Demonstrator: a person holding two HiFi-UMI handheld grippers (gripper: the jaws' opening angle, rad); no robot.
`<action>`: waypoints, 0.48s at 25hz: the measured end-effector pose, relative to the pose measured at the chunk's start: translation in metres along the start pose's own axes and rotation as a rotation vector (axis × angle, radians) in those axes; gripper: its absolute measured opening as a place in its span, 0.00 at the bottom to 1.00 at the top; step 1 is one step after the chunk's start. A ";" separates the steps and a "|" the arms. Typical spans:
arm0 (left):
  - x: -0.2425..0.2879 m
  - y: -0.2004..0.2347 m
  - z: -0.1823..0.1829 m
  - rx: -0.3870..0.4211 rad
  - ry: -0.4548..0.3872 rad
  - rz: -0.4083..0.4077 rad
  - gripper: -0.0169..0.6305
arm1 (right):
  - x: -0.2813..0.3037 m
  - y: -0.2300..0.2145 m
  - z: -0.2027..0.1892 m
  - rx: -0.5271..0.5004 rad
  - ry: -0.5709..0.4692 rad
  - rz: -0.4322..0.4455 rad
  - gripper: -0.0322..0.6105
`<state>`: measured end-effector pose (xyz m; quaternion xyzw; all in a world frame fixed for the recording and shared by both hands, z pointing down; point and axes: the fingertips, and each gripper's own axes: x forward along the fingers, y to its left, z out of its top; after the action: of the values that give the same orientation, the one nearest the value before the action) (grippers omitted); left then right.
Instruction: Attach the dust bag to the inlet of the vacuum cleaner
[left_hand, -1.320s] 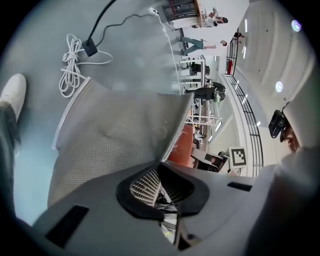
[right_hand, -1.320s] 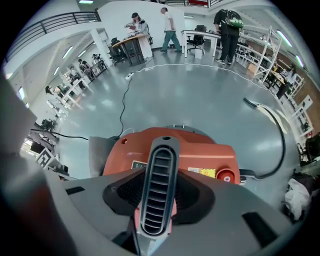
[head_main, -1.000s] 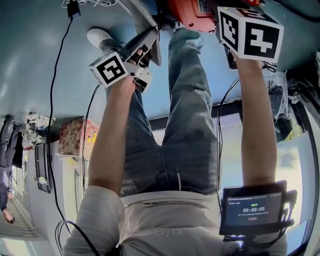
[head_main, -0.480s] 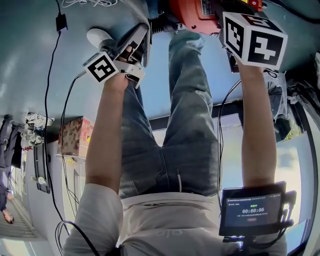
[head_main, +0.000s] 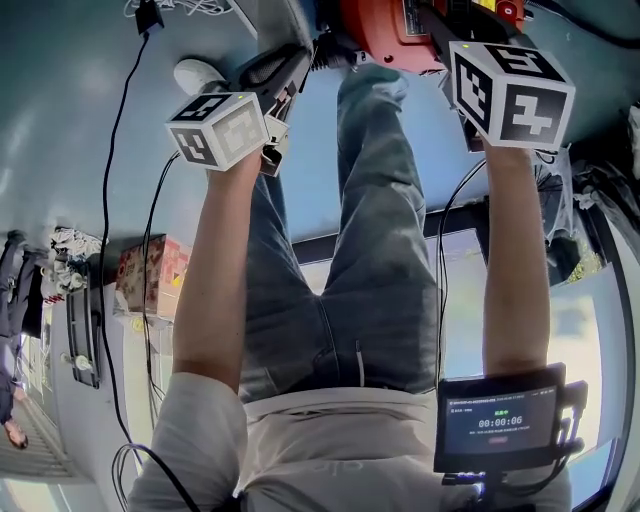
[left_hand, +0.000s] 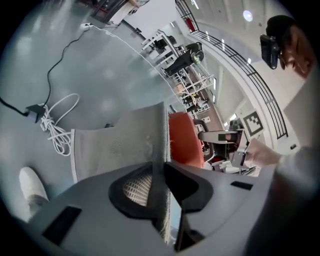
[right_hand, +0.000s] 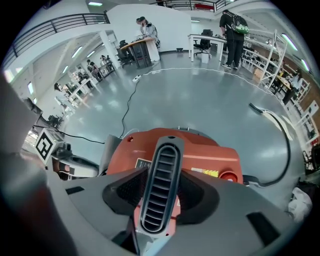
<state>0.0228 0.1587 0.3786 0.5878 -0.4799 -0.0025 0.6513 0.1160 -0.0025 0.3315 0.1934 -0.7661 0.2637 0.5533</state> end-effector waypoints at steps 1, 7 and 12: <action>0.004 -0.001 0.002 -0.014 0.006 -0.002 0.14 | -0.003 0.001 -0.001 0.009 -0.002 0.015 0.29; 0.013 -0.003 0.011 -0.105 0.000 -0.050 0.14 | -0.054 0.013 -0.018 0.221 -0.136 0.051 0.31; 0.014 -0.004 0.013 -0.148 0.006 -0.120 0.14 | -0.047 0.117 -0.076 0.603 -0.193 0.404 0.30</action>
<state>0.0244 0.1391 0.3821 0.5659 -0.4403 -0.0752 0.6930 0.1183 0.1364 0.2829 0.2164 -0.7252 0.5621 0.3337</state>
